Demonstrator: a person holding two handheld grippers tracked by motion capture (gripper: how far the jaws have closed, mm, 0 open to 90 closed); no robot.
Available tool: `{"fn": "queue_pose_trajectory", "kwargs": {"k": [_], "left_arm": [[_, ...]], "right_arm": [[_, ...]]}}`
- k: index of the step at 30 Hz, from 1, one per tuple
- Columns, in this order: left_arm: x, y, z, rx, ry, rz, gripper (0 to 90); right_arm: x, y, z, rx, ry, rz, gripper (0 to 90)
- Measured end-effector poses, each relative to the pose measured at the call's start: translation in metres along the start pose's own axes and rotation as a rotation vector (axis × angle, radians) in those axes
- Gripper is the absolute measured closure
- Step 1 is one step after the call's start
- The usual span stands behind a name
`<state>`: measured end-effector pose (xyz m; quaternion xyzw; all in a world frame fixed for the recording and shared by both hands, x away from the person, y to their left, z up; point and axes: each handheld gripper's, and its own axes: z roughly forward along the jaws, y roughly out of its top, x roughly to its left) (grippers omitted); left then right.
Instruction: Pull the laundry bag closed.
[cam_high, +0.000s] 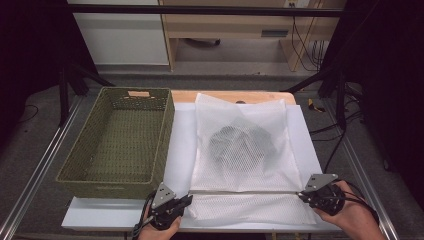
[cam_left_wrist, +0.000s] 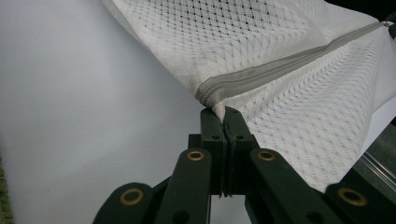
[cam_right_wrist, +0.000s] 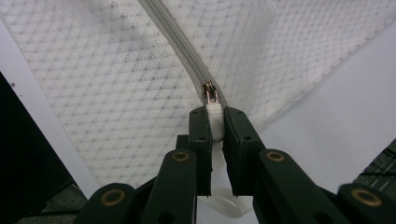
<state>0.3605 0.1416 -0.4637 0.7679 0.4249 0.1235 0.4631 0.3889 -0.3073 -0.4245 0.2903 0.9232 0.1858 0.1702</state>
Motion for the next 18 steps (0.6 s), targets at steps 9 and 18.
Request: {"fn": "queue_pose_trajectory", "kwargs": {"k": [9,18], "left_arm": [[-0.001,0.0,0.0,0.004,0.002,0.004,88.8],[0.001,0.0,0.0,0.004,0.002,0.002,88.8]], "right_arm": [[-0.007,-0.011,-0.001,0.008,-0.008,0.033,81.9],[-0.009,-0.02,0.003,0.004,-0.004,0.054,81.9]]}}
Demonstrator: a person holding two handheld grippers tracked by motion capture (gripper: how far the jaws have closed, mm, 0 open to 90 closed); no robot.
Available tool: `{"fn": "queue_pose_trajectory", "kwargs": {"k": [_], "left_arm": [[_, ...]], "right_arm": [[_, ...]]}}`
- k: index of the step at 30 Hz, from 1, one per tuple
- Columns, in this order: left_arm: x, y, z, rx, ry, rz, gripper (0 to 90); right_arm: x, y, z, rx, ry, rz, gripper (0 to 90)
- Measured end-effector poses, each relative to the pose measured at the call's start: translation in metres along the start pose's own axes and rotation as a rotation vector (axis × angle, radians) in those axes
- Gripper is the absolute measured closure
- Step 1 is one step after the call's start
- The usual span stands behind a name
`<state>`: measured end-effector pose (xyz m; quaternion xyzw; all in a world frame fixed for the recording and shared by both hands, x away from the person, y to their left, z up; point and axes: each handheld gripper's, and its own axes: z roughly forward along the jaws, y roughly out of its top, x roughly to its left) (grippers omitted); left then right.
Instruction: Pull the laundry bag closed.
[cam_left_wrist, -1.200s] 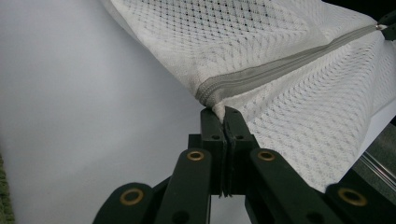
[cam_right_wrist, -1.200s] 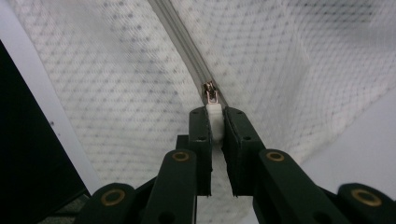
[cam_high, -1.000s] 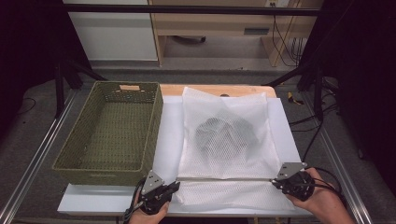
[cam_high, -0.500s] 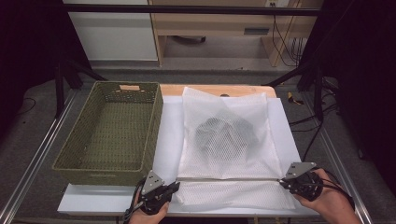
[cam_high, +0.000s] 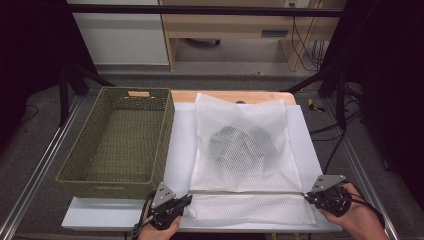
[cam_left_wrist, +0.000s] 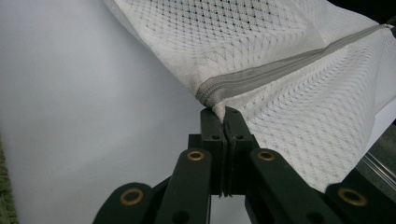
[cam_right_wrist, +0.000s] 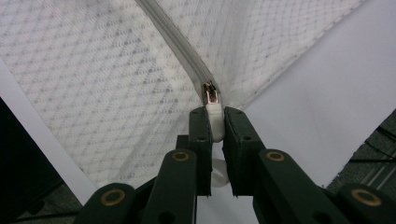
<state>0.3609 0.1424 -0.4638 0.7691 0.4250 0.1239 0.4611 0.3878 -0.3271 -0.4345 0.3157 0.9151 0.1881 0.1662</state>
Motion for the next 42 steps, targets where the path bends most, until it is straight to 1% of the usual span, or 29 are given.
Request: {"fn": "queue_pose_trajectory", "kwargs": {"k": [2,4,6,13,18,22,23,26,28,29,32,35,37,39,42], "left_arm": [[0.0,0.0,0.0003,0.0,-0.002,-0.001,88.8],[-0.0011,-0.0002,0.001,0.001,-0.002,0.001,88.8],[-0.0015,-0.0003,0.0012,0.0,-0.002,0.0,88.8],[-0.0008,-0.0006,0.0008,0.0,0.0,0.0,88.7],[-0.001,-0.0007,0.0012,0.006,0.002,0.004,88.7],[-0.0015,-0.0014,0.0024,0.01,0.004,0.005,88.6],[-0.002,-0.0016,0.0024,0.015,0.013,0.01,88.6],[-0.0051,-0.0025,0.0055,0.025,0.014,0.032,88.5],[-0.0053,-0.0026,0.0061,0.027,0.016,0.038,88.5],[-0.0058,-0.0029,0.0068,0.026,0.014,0.033,88.5],[-0.005,-0.0031,0.0073,0.03,0.026,0.04,88.4],[-0.0039,-0.0031,0.007,0.027,0.033,0.038,88.4],[-0.0034,-0.0031,0.0067,0.029,0.041,0.045,88.4],[-0.0037,-0.0033,0.0069,0.035,0.049,0.051,88.3],[-0.004,-0.0044,0.0087,0.039,0.058,0.065,88.1]], "right_arm": [[-0.0009,-0.0023,0.0007,0.003,-0.007,0.008,81.9],[-0.0023,-0.0047,0.0011,-0.003,0.001,0.026,81.9],[-0.0028,-0.0056,0.001,-0.007,0.005,0.029,81.9],[-0.0029,-0.0063,0.0028,-0.014,0.003,0.027,81.9],[-0.0028,-0.007,0.0037,-0.022,0.001,0.037,81.9],[-0.0039,-0.0071,0.0035,-0.022,-0.002,0.031,81.8],[-0.0042,-0.0071,0.0033,-0.022,-0.003,0.033,81.8],[-0.0053,-0.0075,0.0027,-0.023,-0.011,0.038,81.8],[-0.0065,-0.0081,0.0021,-0.025,-0.011,0.043,81.8],[-0.0068,-0.0086,0.0019,-0.028,-0.012,0.043,81.8],[-0.0055,-0.0092,0.0027,-0.033,-0.016,0.043,81.8],[-0.0036,-0.0084,0.0045,-0.036,-0.015,0.045,81.8],[-0.0026,-0.0078,0.0059,-0.038,-0.01,0.051,81.8],[-0.0028,-0.0076,0.0063,-0.038,-0.012,0.046,81.8],[-0.0025,-0.0076,0.0075,-0.044,-0.015,0.055,81.7]]}}
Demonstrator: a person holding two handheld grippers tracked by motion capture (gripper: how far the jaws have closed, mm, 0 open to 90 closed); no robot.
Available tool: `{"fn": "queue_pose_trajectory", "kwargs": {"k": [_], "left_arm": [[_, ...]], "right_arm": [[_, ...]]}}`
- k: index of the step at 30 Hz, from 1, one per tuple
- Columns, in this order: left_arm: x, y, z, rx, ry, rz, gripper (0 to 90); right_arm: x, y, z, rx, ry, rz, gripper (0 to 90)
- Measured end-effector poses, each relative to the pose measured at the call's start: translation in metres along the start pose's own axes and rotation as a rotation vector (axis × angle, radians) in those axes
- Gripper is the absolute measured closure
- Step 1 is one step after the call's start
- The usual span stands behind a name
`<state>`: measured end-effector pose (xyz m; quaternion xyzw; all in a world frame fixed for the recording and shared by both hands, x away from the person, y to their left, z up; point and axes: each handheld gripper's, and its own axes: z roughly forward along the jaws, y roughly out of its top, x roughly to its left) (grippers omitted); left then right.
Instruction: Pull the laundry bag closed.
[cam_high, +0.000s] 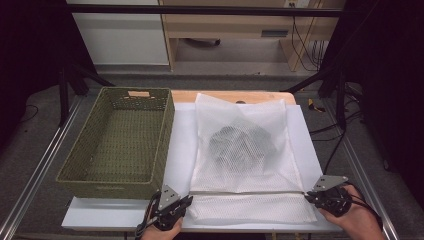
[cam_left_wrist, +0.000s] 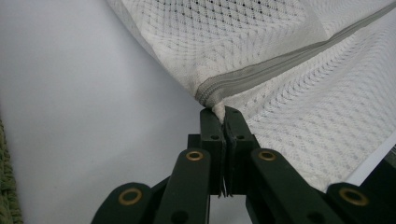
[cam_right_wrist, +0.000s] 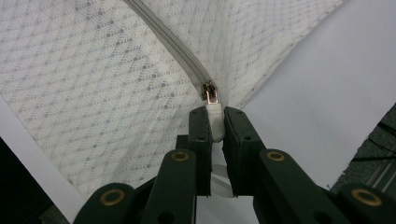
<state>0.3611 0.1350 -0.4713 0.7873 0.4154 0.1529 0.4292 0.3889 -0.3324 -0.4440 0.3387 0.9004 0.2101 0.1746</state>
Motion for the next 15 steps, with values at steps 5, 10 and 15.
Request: {"fn": "queue_pose_trajectory", "kwargs": {"k": [5,10,15], "left_arm": [[-0.0028,-0.0015,0.003,0.012,0.022,0.024,87.9],[-0.0013,-0.0024,0.0052,0.014,0.039,0.023,87.3],[-0.0012,-0.0026,0.005,0.012,0.052,0.03,85.6]], "right_arm": [[0.0008,-0.0004,0.0005,-0.004,-0.001,0.015,81.7],[0.0033,0.0002,0.0017,-0.016,0.004,0.021,81.6],[0.0071,0.0018,0.0052,-0.02,0.013,0.022,81.3]]}}
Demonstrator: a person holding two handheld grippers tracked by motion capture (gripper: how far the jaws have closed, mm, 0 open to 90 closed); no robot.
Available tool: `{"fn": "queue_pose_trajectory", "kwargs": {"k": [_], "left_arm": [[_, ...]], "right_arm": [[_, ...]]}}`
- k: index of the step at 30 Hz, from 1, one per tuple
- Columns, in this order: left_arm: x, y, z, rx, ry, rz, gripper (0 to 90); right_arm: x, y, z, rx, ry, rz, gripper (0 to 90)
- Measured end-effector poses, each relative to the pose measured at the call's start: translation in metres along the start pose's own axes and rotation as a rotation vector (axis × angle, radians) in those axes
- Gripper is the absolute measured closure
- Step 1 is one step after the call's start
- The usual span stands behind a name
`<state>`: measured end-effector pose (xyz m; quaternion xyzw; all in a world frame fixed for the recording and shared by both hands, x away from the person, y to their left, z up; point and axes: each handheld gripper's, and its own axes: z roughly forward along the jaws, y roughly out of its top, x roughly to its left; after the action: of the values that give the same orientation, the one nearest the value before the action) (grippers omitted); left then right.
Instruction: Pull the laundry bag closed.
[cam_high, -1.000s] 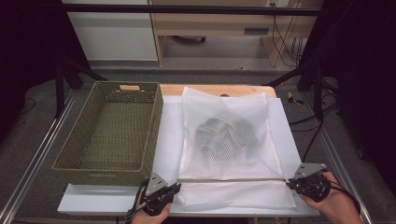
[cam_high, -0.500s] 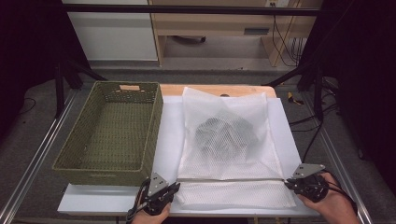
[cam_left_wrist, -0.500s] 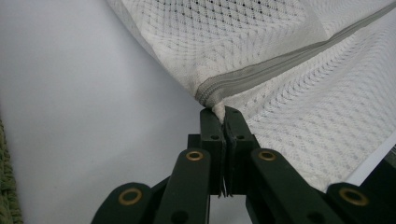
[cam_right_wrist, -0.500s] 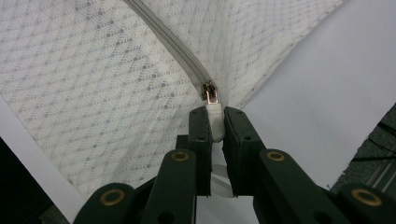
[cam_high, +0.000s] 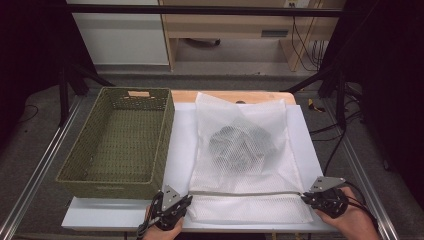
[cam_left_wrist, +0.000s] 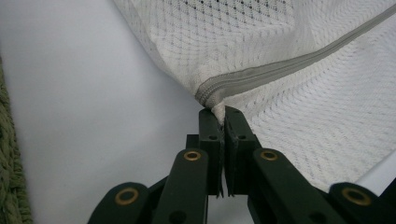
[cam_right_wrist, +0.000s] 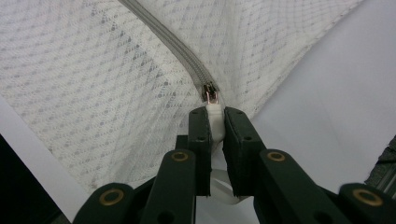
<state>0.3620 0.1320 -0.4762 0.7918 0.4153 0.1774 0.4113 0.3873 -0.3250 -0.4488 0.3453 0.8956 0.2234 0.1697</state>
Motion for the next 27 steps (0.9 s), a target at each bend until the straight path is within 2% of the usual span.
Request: {"fn": "queue_pose_trajectory", "kwargs": {"k": [5,9,15,18,19,21,22,24,25,26,27], "left_arm": [[-0.001,0.001,0.0,-0.009,0.025,0.017,79.8],[-0.001,0.001,-0.001,-0.013,0.028,0.016,77.5],[-0.002,0.001,-0.001,-0.022,0.037,0.031,70.7],[-0.002,0.002,-0.001,-0.026,0.036,0.03,66.9],[-0.002,0.002,-0.001,-0.03,0.039,0.028,64.2],[-0.001,0.003,-0.001,-0.037,0.043,0.029,62.8],[-0.001,0.003,-0.002,-0.041,0.045,0.034,59.4],[-0.002,0.004,-0.002,-0.049,0.042,0.037,58.0],[-0.002,0.004,-0.002,-0.052,0.039,0.037,55.3],[-0.002,0.005,-0.002,-0.053,0.035,0.037,55.3],[-0.003,0.005,-0.001,-0.056,0.037,0.039,52.3]], "right_arm": [[-0.001,0.001,0.0,0.0,0.003,0.009,80.8],[0.0,0.001,0.001,-0.004,0.01,0.015,80.3],[0.002,0.002,0.001,-0.016,0.008,0.017,75.2],[0.004,0.003,0.001,-0.02,0.012,0.017,71.5],[0.006,0.004,0.002,-0.023,0.009,0.022,66.3],[0.006,0.005,0.002,-0.026,0.009,0.022,64.9],[0.007,0.006,0.002,-0.037,0.004,0.031,60.6],[0.008,0.007,0.001,-0.039,0.003,0.036,58.8],[0.009,0.01,0.001,-0.048,0.009,0.049,53.2],[0.009,0.01,0.001,-0.048,0.009,0.049,53.2],[0.011,0.013,0.001,-0.055,0.002,0.051,48.4]]}}
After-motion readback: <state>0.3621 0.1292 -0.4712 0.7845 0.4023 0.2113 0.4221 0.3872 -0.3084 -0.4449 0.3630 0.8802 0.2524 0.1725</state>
